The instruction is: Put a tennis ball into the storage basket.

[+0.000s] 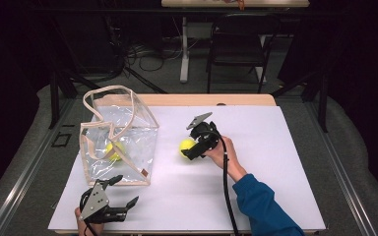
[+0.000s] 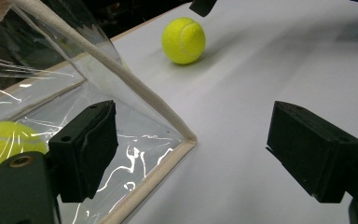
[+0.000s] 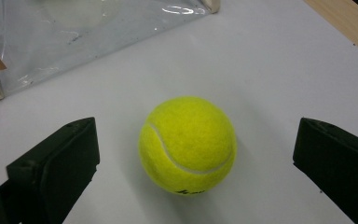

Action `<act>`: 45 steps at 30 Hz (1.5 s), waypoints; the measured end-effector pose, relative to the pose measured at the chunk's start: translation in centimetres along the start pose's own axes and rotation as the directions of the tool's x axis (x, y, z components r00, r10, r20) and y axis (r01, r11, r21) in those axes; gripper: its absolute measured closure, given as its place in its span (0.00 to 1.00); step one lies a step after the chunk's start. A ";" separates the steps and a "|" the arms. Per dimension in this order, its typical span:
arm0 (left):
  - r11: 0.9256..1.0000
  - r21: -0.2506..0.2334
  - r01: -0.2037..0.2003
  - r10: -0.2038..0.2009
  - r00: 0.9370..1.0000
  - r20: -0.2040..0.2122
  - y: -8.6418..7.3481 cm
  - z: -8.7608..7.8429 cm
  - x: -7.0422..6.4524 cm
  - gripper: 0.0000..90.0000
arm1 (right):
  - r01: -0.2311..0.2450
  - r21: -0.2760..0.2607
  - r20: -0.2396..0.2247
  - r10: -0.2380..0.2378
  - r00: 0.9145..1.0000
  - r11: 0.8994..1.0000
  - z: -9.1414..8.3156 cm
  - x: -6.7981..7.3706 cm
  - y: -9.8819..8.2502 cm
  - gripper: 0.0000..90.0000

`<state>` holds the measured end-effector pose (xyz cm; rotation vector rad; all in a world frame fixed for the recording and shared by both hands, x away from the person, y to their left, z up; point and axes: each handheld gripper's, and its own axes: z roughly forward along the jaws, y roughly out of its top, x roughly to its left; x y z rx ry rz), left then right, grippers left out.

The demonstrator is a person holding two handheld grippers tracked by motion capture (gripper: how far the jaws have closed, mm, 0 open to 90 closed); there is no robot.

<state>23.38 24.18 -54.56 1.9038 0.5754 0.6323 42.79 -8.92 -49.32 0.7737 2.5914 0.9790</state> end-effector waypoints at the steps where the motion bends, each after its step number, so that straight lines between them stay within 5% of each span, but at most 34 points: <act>1: 1.000 0.000 0.000 0.000 1.000 0.000 0.0 0.0 0.0 0.18 | -0.001 0.002 -0.001 0.001 1.000 1.000 0.1 0.0 0.0 0.00; 22: 1.000 0.003 0.000 -0.001 1.000 0.003 0.0 0.1 0.0 0.18 | -0.048 0.037 -0.054 0.050 0.997 0.998 2.4 -0.3 -0.7 0.00; 45: 1.000 0.002 -0.001 0.001 1.000 -0.002 0.1 0.0 -0.1 0.18 | -0.063 0.069 -0.052 0.067 0.996 0.996 3.5 -0.3 -1.2 0.01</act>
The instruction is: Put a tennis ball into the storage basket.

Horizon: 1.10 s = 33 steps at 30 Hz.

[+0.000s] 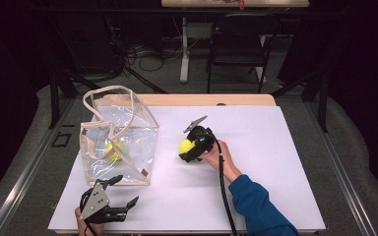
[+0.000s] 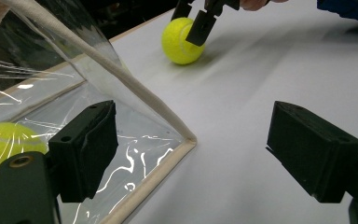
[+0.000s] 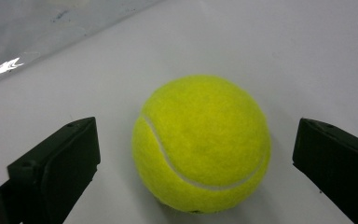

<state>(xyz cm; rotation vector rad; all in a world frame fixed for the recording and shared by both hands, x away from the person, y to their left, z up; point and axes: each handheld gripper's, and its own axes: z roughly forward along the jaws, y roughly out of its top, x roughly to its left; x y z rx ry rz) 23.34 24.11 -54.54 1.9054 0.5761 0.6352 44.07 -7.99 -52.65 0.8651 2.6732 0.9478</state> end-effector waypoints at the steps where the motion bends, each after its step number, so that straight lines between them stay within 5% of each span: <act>1: 1.000 0.000 0.000 0.000 1.000 0.000 0.0 0.0 0.0 0.18 | 0.002 0.000 0.000 -0.002 1.000 1.000 0.0 0.0 0.0 0.01; 19: 1.000 0.001 0.001 -0.001 1.000 0.000 0.0 0.0 0.0 0.18 | 0.005 0.024 0.025 -0.006 1.000 1.000 0.2 0.0 -0.2 0.27; 33: 1.000 -0.001 0.002 -0.002 1.000 0.000 0.0 0.0 0.0 0.18 | 0.021 0.022 0.034 -0.022 0.999 1.000 0.0 0.0 -0.1 0.29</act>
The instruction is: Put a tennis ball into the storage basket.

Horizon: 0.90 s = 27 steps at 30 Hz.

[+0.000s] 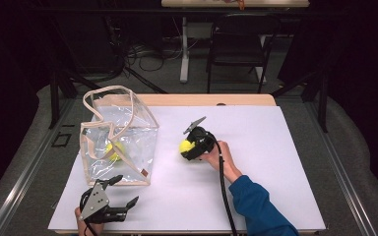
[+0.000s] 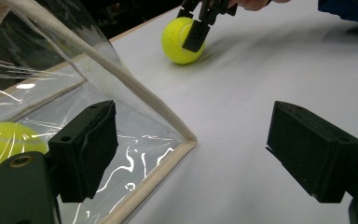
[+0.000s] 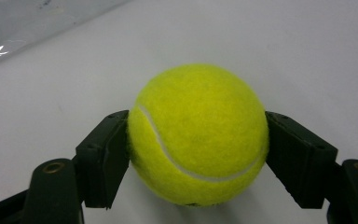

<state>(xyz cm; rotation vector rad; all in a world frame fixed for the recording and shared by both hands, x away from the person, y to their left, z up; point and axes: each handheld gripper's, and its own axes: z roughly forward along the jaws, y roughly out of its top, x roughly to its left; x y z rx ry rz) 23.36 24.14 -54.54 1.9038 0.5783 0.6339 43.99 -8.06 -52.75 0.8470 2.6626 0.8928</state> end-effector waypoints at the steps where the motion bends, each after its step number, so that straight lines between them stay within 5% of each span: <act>1: 1.000 0.000 0.000 0.000 1.000 0.000 0.0 0.0 0.0 0.18 | -0.005 -0.005 0.000 0.005 1.000 1.000 -0.1 -0.1 0.0 0.29; 27: 1.000 -0.002 0.001 -0.001 1.000 -0.002 0.0 0.0 0.0 0.18 | 0.009 -0.099 0.013 -0.008 1.000 0.995 -2.5 0.3 0.1 0.29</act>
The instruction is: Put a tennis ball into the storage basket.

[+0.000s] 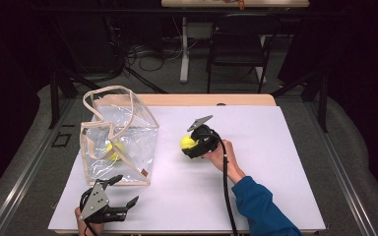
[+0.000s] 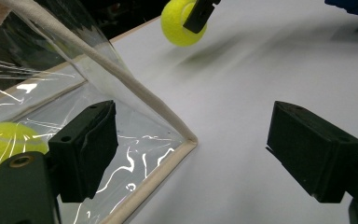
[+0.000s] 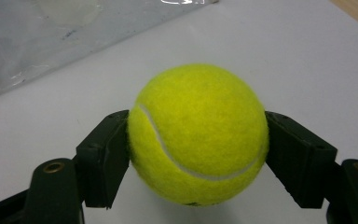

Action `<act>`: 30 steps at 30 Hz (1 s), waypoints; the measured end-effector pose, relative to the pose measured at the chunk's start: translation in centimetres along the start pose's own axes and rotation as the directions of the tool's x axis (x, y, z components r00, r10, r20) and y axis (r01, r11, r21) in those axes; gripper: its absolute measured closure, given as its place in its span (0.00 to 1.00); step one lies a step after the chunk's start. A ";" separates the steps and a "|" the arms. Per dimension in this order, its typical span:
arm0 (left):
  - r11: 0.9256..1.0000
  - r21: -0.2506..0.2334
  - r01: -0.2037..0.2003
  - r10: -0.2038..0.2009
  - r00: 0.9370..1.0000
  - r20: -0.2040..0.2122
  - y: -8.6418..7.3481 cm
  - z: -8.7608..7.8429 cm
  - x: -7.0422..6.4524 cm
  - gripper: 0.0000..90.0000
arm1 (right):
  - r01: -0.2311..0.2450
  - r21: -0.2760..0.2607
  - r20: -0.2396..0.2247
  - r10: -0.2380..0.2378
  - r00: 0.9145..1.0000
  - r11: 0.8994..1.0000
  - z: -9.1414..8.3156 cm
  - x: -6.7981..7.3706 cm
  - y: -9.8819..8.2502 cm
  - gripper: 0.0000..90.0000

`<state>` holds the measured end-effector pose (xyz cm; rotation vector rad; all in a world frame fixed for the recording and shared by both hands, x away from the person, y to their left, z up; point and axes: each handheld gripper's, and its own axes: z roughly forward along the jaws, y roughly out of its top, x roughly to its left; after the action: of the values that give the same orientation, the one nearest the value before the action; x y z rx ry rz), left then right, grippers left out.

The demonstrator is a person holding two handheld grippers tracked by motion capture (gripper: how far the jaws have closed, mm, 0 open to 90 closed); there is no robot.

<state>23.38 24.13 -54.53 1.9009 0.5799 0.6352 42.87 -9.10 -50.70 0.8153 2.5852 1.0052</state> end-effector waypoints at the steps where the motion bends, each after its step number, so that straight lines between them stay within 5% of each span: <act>1: 1.000 -0.001 0.000 0.000 1.000 -0.001 0.0 0.0 0.0 0.18 | -0.006 -0.002 -0.001 0.006 1.000 1.000 -0.1 0.0 0.0 0.29; 30: 1.000 0.000 -0.001 0.001 1.000 0.003 0.0 0.0 0.0 0.18 | 0.008 -0.076 0.012 -0.007 1.000 0.997 -1.9 0.3 0.6 0.29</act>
<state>23.37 24.12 -54.53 1.9023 0.5772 0.6327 42.07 -9.56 -48.95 0.7888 2.5216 1.0866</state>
